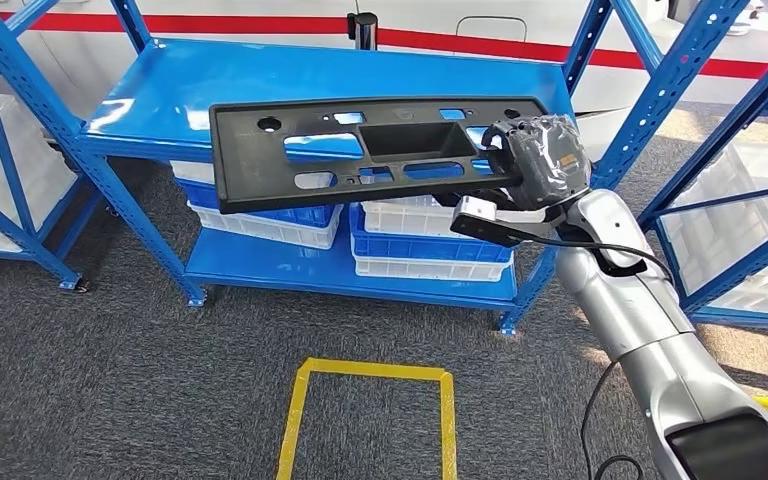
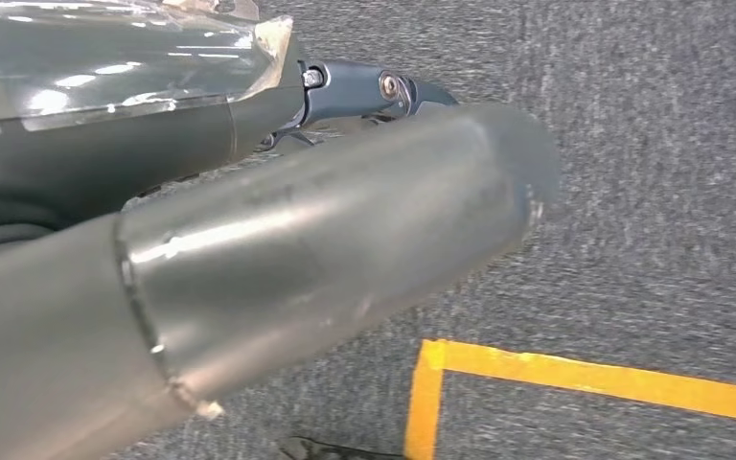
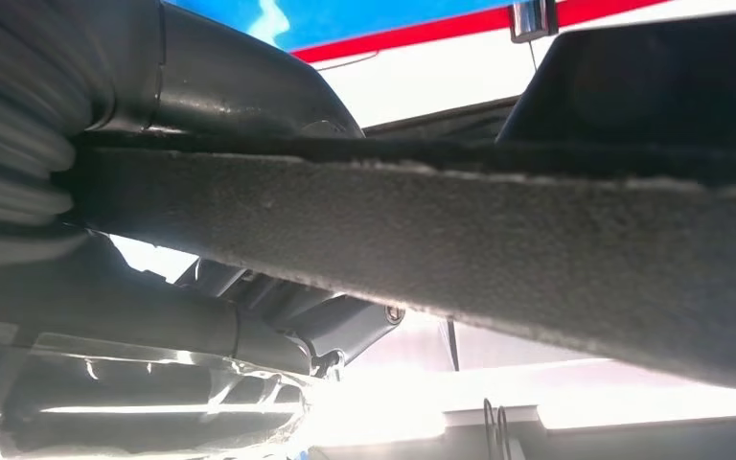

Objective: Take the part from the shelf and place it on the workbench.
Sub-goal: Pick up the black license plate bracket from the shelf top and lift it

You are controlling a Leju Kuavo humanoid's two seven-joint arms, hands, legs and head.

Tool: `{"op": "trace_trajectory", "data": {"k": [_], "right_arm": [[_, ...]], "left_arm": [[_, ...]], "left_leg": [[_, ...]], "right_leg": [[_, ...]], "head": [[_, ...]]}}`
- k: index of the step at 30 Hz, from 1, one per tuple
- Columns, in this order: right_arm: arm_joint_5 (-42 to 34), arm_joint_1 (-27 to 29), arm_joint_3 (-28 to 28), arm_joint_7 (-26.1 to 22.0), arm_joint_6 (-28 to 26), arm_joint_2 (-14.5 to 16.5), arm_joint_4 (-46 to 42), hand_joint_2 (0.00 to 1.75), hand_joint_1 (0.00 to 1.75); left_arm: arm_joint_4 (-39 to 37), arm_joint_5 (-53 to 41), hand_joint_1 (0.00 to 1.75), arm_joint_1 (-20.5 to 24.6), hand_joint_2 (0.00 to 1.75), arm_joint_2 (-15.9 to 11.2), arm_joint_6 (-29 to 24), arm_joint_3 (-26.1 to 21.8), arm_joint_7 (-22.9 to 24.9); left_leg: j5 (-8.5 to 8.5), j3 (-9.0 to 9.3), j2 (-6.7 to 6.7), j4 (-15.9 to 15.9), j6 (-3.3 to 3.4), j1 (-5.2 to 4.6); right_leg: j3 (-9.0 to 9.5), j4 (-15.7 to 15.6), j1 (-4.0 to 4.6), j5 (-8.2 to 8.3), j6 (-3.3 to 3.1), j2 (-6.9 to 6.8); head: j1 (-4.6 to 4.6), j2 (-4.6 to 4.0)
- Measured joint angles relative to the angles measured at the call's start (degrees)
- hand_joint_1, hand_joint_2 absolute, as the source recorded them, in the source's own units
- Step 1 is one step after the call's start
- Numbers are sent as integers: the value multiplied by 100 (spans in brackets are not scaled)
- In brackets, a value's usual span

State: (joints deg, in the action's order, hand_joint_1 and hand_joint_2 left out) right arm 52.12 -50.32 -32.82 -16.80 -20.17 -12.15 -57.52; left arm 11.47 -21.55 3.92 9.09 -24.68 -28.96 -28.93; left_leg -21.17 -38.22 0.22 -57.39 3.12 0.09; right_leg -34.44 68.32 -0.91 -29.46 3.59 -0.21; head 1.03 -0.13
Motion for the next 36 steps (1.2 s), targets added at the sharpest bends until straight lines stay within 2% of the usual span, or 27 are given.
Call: {"op": "trace_trajectory", "data": {"k": [2,3,4,6,7,8,10,11,12,13,14,15,17,18,19,21,22,24,26,27,28,29,30,32,33,34,36], "right_arm": [[0,-25,1,8,0,10,-1,175,169],[-1,-40,-1,10,1,15,0,175,169],[-1,-51,-6,13,1,20,0,175,169],[0,-61,-25,19,6,22,8,175,169],[1,-65,-33,22,9,26,11,175,169],[1,-70,-40,25,11,32,14,175,169],[2,-77,-48,27,16,44,15,175,169],[2,-76,-51,28,19,47,16,175,169],[1,-75,-54,32,22,48,18,175,169],[1,-73,-56,36,24,46,20,175,169],[1,-72,-57,39,25,44,22,175,169],[1,-73,-57,42,25,41,22,175,169],[1,-77,-51,46,22,31,19,175,169],[1,-82,-49,50,21,27,17,175,169],[1,-86,-48,55,19,23,14,175,169],[0,-79,-51,62,18,10,11,175,169],[0,-72,-51,63,17,-2,10,175,169],[1,-60,-51,65,17,-28,10,175,169],[1,-45,-51,69,18,-44,10,175,169],[1,-34,-51,73,18,-51,10,175,169],[1,-22,-51,78,19,-55,10,175,169],[2,-13,-51,82,19,-61,10,175,169],[4,-9,-51,84,20,-66,8,175,169],[6,-6,-44,91,19,-79,-26,175,169],[6,-4,-40,97,20,-86,-50,175,169],[4,-3,-36,104,21,-95,-77,175,169],[1,3,-37,115,26,-105,-103,175,169]], "left_arm": [[0,0,0,0,0,8,1,0,-4],[-1,0,0,0,0,10,2,0,-7],[-1,0,0,-2,0,11,5,0,-10],[-4,1,0,-12,0,10,10,0,-15],[-5,2,0,-19,0,9,11,0,-18],[-6,2,0,-24,0,9,11,0,-20],[-7,2,0,-26,0,10,11,0,-26],[-7,1,0,-25,0,11,11,0,-27],[-7,-1,0,-24,0,11,11,0,-28],[-7,-1,0,-23,0,11,14,0,-30],[-7,-1,0,-23,0,11,18,-1,-31],[-7,-1,0,-20,0,11,22,-1,-32],[-7,0,0,-10,0,11,28,-1,-35],[-7,-1,0,-5,0,11,28,0,-38],[-7,-1,0,-3,0,10,31,0,-40],[-8,-1,0,-3,0,15,39,-1,-43],[-8,-1,0,-2,0,19,44,-1,-43],[-9,0,0,1,0,28,49,-2,-43],[-9,-2,0,1,0,30,52,-2,-43],[-9,-4,0,1,0,32,53,-2,-43],[-9,-5,0,1,0,33,55,-2,-43],[-9,-8,0,1,0,36,56,-2,-43],[-9,-9,0,2,0,39,57,-2,-43],[-9,-13,0,1,0,47,60,-2,-43],[-9,-14,0,0,0,49,60,-2,-44],[-9,-14,0,-2,0,51,60,-2,-45],[-10,-15,0,-13,0,52,58,-3,-47]], "left_leg": [[117,-107,-4,-18,-56,-16],[172,-132,-4,-19,-87,-21],[228,-148,-6,-11,-121,-25],[240,-194,-18,-23,-189,-3],[90,-243,-27,-116,-224,9],[-166,-312,-36,-313,-260,25],[-780,-477,-40,-1021,-333,51],[-948,-532,-40,-1383,-365,64],[-984,-526,-39,-1630,-388,79],[-901,-430,-37,-1681,-402,94],[-765,-228,-37,-1518,-404,110],[-665,58,-39,-1191,-399,123],[-671,594,-56,-458,-354,116],[-720,722,-65,-238,-320,99],[-738,752,-71,-142,-273,73],[-629,671,-51,-100,-151,48],[-553,616,-35,-80,-80,45],[-398,456,-9,-52,17,43],[-247,259,-6,-55,50,31],[-168,158,-4,-57,50,26],[-90,57,-2,-61,45,21],[-14,-37,-1,-63,36,16],[63,-127,0,-67,22,12],[210,-261,0,-73,-27,-4],[286,-292,0,-61,-58,-9],[356,-304,0,-39,-89,-11],[447,-319,-14,7,-153,1]], "right_leg": [[579,-841,36,-50,-54,6],[713,-1090,59,-115,-105,12],[747,-1206,83,-143,-152,18],[668,-1212,34,-58,-257,10],[632,-1213,7,6,-317,-1],[580,-1218,-21,81,-366,-11],[425,-1204,-12,228,-410,-18],[340,-1194,-8,296,-404,-17],[254,-1181,-7,355,-391,-17],[172,-1164,-7,408,-373,-17],[95,-1144,-9,454,-350,-16],[30,-1119,-11,494,-323,-16],[-71,-1080,4,568,-258,-18],[-96,-1073,11,608,-218,-22],[-117,-1082,17,657,-172,-25],[-171,-1076,20,703,-99,-23],[-242,-992,21,611,-101,-18],[-453,-501,10,164,-173,-8],[-635,241,12,-270,-206,-4],[-648,512,14,-335,-175,-3],[-580,617,15,-283,-120,-2],[-425,539,17,-159,-62,-2],[-173,276,18,-39,-26,-2],[462,-577,48,-54,-64,2],[677,-930,68,-119,-108,8],[783,-1144,94,-180,-153,15],[727,-1211,73,-107,-228,14]], "head": [[5,0],[8,0],[14,0],[17,0],[25,0],[34,0],[51,0],[54,0],[52,0],[54,0],[55,0],[57,0],[52,0],[49,0],[42,0],[37,0],[32,0],[22,0],[14,0],[13,0],[13,0],[12,0],[14,0],[22,0],[27,0],[32,0],[41,0]]}}
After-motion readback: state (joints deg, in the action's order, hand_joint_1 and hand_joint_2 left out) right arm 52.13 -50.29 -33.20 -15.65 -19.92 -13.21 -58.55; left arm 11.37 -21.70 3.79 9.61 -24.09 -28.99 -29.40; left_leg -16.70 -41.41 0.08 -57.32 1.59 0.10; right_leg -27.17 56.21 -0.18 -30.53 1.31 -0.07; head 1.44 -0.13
